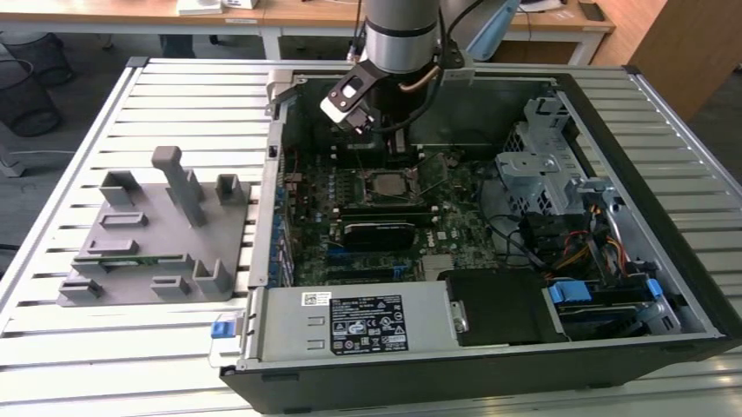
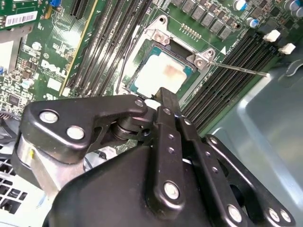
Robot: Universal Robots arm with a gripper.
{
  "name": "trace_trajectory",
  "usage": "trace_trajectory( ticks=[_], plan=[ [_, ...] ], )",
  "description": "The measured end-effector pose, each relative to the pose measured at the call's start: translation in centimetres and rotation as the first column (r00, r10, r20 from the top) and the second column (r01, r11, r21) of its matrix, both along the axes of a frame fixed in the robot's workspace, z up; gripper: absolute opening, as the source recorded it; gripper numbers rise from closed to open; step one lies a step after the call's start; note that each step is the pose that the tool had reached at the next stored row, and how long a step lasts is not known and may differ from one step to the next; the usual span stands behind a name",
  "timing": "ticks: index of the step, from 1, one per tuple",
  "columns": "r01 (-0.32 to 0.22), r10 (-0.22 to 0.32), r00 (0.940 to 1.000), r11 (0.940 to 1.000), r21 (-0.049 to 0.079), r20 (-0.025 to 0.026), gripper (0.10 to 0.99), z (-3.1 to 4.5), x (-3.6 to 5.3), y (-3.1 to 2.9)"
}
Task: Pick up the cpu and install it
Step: 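Place the cpu into insertion slot, then close the cpu cover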
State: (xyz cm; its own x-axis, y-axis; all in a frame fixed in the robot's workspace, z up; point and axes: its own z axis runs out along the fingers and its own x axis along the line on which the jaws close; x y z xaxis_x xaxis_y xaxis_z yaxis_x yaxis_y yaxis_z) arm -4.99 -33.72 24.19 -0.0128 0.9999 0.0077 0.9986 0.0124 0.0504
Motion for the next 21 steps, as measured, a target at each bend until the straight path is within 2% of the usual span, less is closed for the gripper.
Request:
trace_trajectory(
  ticks=[4,8,16,21],
  plan=[
    [0.000,0.000,1.0000,1.0000,0.000,0.0000,0.106,0.69,0.00,0.00],
    [0.000,0.000,1.0000,1.0000,0.000,-0.0001,0.106,1.81,0.00,0.00],
    [0.000,0.000,1.0000,1.0000,0.000,0.0000,0.106,4.75,0.00,0.00],
    [0.000,0.000,1.0000,1.0000,0.001,0.0000,0.106,4.86,0.00,-0.24]
  ],
)
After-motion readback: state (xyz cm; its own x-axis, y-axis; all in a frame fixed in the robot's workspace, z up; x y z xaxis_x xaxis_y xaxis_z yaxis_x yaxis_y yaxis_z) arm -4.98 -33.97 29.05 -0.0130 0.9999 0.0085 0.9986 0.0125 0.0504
